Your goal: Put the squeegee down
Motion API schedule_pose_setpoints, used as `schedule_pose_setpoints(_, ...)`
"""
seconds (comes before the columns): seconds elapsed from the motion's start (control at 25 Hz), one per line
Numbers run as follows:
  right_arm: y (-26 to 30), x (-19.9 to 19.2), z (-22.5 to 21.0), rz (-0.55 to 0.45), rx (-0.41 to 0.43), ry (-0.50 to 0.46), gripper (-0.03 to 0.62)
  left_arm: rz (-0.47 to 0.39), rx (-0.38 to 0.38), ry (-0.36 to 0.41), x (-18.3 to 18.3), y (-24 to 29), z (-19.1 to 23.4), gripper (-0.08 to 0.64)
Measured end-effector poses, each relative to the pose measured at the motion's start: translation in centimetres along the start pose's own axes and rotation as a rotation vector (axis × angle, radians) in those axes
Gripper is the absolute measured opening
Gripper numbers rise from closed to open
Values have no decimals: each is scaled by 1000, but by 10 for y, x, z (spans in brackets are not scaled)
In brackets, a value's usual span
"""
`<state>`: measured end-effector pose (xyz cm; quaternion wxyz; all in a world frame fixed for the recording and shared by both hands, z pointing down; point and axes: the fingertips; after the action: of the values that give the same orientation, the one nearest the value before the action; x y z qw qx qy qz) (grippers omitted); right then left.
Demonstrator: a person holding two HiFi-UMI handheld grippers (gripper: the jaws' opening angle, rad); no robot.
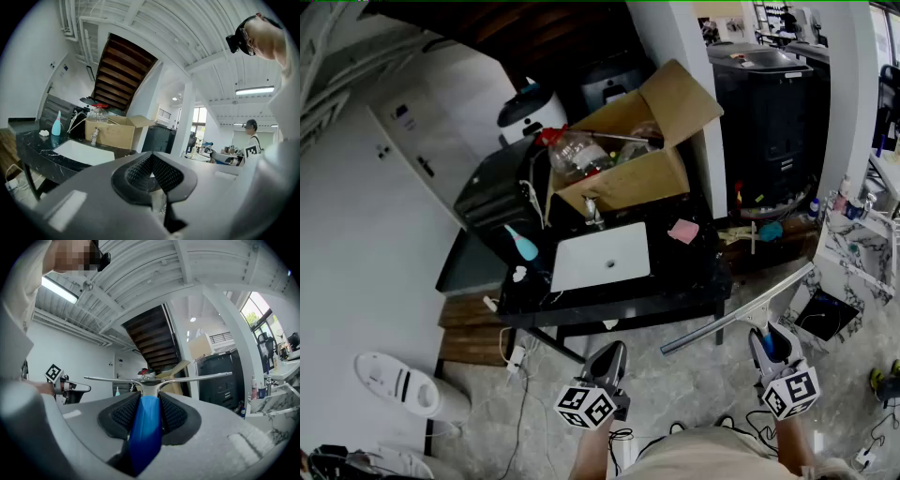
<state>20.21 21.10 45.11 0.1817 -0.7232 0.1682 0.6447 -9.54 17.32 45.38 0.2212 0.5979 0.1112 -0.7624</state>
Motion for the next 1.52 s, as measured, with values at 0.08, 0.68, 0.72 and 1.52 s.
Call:
schedule_pose_setpoints(0.08, 9, 3, 1, -9, 0, -1, 127, -12, -2, 3, 7, 5, 6, 17)
schedule_pose_setpoints(0.68, 52, -17, 21, 27, -90, 6, 127, 28, -144, 2, -2, 25, 26, 17)
schedule_pose_setpoints(0.72, 57, -21, 27, 35, -87, 6, 127, 41, -144, -5, -7, 24, 33, 17)
schedule_pose_setpoints(1.52, 189, -69, -19, 172, -89, 80, 127, 221, -103, 22, -33, 123, 117, 17)
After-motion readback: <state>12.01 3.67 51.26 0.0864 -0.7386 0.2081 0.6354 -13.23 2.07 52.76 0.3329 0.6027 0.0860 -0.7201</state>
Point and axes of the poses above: the fingertips, and each gripper's own axes: y forward along the fingers, z to its left, x out of its top, and after that the axes turned 7 degrees about x, right-handed
